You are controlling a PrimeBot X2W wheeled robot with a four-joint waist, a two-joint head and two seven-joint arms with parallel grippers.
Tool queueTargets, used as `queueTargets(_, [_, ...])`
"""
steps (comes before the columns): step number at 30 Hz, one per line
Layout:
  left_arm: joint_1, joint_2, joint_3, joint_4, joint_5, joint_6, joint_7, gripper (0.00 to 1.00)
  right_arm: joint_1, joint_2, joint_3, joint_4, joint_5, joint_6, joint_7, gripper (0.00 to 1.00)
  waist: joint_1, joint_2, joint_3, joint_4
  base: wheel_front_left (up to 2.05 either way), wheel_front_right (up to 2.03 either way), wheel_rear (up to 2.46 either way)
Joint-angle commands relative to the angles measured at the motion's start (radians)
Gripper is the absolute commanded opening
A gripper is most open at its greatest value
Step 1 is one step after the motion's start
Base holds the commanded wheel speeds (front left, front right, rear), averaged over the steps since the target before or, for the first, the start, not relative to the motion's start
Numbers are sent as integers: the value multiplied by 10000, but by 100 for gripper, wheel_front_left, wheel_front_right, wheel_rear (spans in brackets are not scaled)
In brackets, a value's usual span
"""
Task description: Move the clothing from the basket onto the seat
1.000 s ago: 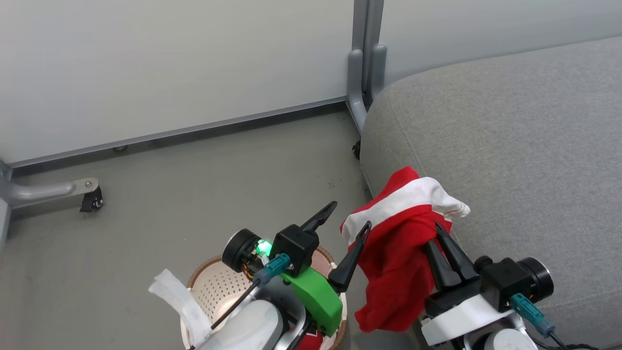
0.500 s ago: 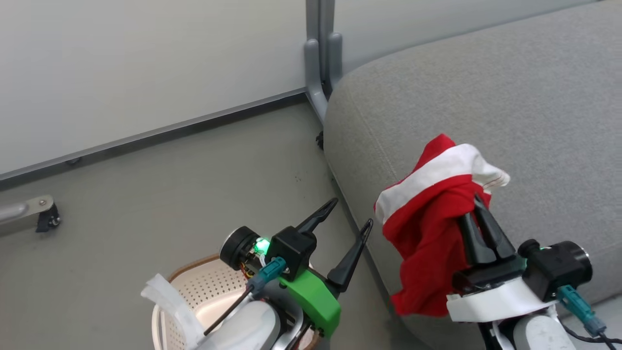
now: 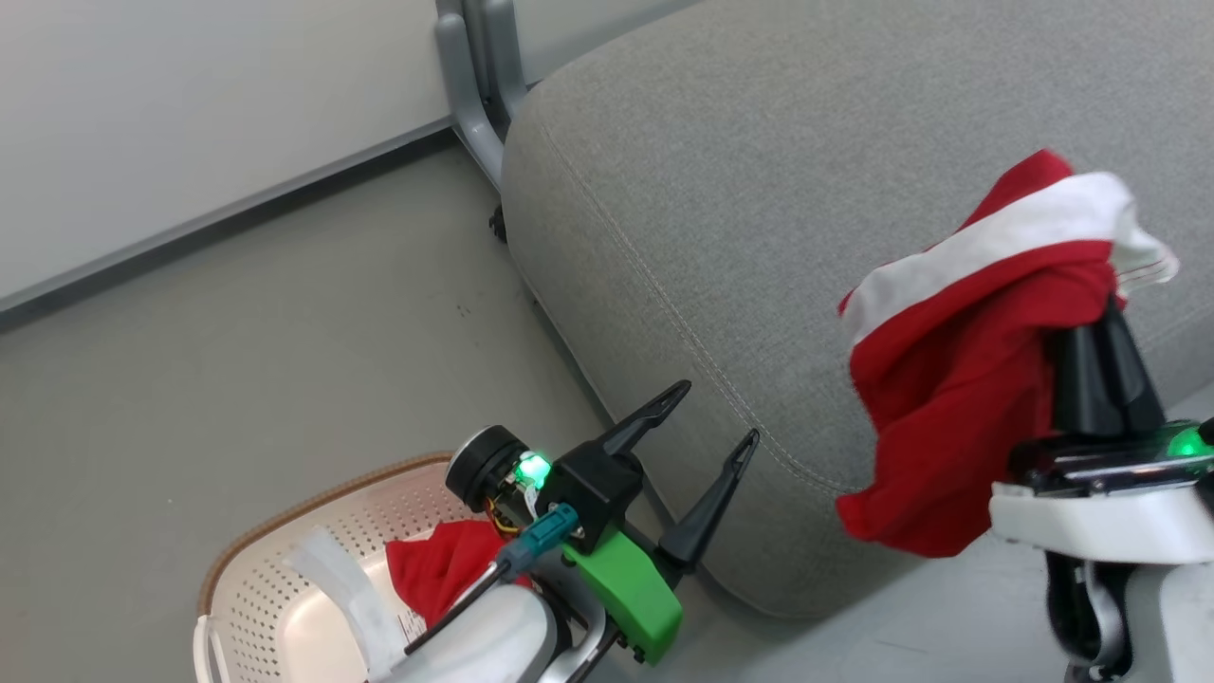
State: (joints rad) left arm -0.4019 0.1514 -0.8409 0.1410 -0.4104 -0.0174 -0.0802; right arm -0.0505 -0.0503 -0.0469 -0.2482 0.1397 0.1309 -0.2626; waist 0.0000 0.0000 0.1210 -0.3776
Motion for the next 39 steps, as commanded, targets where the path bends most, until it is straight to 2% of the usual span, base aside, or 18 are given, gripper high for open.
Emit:
queueTargets(1, [-223,141,-3,-72,157,-33,54,100,-332,-2,-285,-7,220,-3,-34,0,0,0,681,-273,0,0,0])
queueTargets(8, [-594,337,-120,-544,299,-151,333,100,-2407,-2,-2139,905,486,-3,-34,0,0,0,1964,441,0,0,0])
queueTargets(12, [-888,559,-53,-787,402,-169,433,100,-4103,-31,-3192,1998,563,-1,-32,0,0,0,2734,909,0,0,0])
queueTargets(20, [-1441,882,130,-1307,670,-86,633,100,-7235,-1664,-4227,4328,414,-1,-32,0,0,0,4172,1541,0,0,0])
queueTargets(22, [-1547,990,176,-1411,724,-76,669,100,-7739,-1888,-4307,4977,317,-3,-32,0,0,0,4454,1614,0,0,0])
queueTargets(27, [-1714,1183,287,-1575,782,-12,659,100,-8439,-2309,-4220,6793,-293,-3,-34,0,0,0,4984,1672,0,0,0])
queueTargets(32, [-1741,1303,515,-1523,796,252,588,100,-8667,-2027,-4481,8424,-870,-3,-32,0,0,0,5157,1687,0,0,0])
queueTargets(35, [-1796,1277,562,-1507,805,307,494,100,-8564,-1879,-4819,8708,-1046,-3,-34,0,0,0,5142,1722,0,0,0])
queueTargets(36, [-1806,1273,577,-1481,794,329,469,100,-8446,-1759,-4983,8746,-1144,-4,-34,46,0,0,5104,1728,0,0,0])
queueTargets(37, [-1801,1273,592,-1465,779,350,426,100,-8350,-1659,-5112,8677,-1237,-4,-34,100,0,0,5057,1727,0,0,0])
queueTargets(39, [-1788,1266,629,-1407,724,349,341,100,-8158,-1464,-5491,8391,-1376,-4,-34,100,0,0,4900,1735,0,0,0])
